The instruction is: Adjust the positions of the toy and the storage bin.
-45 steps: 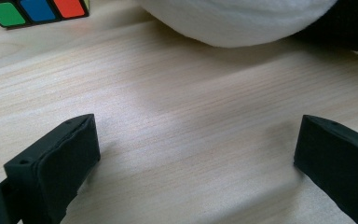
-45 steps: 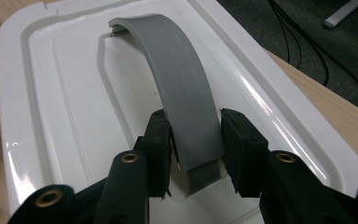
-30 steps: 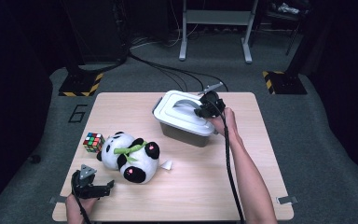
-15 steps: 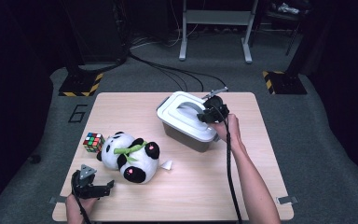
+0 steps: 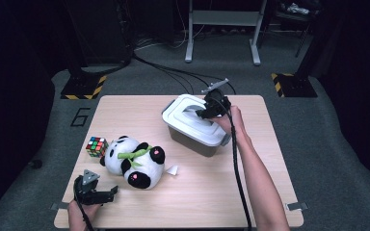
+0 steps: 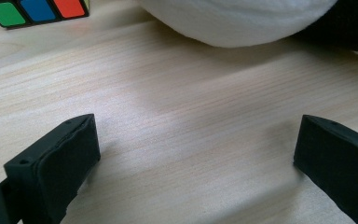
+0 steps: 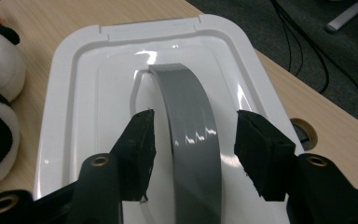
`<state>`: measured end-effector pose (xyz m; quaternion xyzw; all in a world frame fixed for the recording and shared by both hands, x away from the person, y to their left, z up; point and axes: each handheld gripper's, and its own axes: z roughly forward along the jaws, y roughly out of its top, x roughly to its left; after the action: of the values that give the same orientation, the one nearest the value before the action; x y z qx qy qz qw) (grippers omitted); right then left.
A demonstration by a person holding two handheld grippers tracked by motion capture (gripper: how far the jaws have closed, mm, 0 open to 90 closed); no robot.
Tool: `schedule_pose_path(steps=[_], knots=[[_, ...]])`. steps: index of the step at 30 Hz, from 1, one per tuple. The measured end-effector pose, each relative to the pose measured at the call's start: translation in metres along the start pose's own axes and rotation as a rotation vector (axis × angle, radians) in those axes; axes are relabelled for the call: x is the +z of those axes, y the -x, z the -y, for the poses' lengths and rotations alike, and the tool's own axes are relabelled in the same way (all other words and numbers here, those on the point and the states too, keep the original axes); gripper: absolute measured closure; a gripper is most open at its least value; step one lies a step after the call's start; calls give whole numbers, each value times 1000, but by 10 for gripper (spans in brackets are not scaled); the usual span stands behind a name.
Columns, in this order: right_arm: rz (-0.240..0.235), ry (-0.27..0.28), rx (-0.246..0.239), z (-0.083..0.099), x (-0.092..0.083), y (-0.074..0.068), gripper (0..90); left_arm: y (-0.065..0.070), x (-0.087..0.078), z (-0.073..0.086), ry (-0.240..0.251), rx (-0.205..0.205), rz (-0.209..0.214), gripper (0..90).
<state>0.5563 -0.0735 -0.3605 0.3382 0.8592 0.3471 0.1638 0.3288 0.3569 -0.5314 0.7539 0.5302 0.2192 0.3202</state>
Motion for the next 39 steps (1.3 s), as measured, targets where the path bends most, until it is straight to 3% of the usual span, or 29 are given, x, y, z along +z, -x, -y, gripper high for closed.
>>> schedule_pose_path(steps=[4, 6, 14, 21, 23, 28, 39], knots=[[19, -20, -22, -5, 5, -1, 584, 0, 0, 0, 0, 0, 0, 1], [7, -15, -22, -5, 6, -1, 636, 0, 0, 0, 0, 0, 0, 1], [12, -24, -11, -2, 2, -7, 664, 0, 0, 0, 0, 0, 0, 1], [31, -47, 67, 1, -3, -18, 669, 0, 0, 0, 1, -1, -1, 2], [34, -51, 89, 2, -5, -21, 670, -1, -1, 0, -12, 15, 1, 2], [42, -49, 118, 5, -8, -30, 671, -1, -1, 0, -12, 15, 1, 2], [43, -42, 137, 6, -8, -45, 671, -1, -1, 0, -12, 15, 1, 1]])
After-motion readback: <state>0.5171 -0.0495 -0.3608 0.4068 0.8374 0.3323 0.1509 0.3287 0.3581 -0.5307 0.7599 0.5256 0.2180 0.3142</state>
